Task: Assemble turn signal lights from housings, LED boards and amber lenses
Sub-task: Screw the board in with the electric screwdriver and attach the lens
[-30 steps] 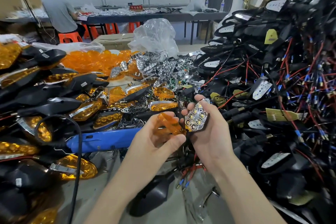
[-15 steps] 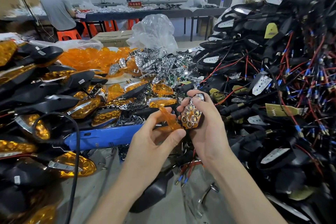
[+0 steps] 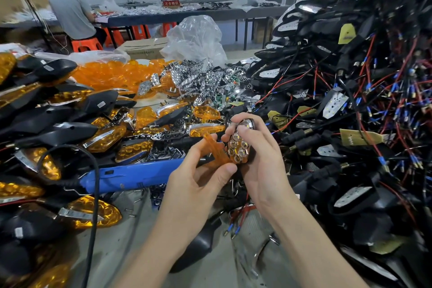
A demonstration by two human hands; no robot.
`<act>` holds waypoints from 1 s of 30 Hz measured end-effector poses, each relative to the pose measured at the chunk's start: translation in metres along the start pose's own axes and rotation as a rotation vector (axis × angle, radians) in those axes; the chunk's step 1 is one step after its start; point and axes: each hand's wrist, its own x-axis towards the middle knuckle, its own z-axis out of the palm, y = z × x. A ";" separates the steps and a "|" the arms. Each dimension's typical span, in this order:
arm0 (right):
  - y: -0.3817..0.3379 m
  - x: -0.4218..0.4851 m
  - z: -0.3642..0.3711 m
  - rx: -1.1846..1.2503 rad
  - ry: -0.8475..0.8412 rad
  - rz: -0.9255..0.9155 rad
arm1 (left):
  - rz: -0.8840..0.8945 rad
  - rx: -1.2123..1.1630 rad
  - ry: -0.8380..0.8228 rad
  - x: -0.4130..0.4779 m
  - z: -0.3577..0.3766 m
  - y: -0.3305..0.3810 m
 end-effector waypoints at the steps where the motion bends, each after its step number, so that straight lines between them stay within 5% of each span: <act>1: 0.000 0.000 0.000 -0.023 -0.001 -0.003 | 0.000 0.006 -0.010 0.000 0.000 0.000; 24: 0.003 -0.010 0.013 -0.375 0.016 -0.124 | 0.102 0.275 -0.082 0.006 0.002 -0.007; 30: -0.003 -0.006 0.014 -0.371 0.054 -0.169 | 0.041 0.058 -0.159 0.006 0.000 0.004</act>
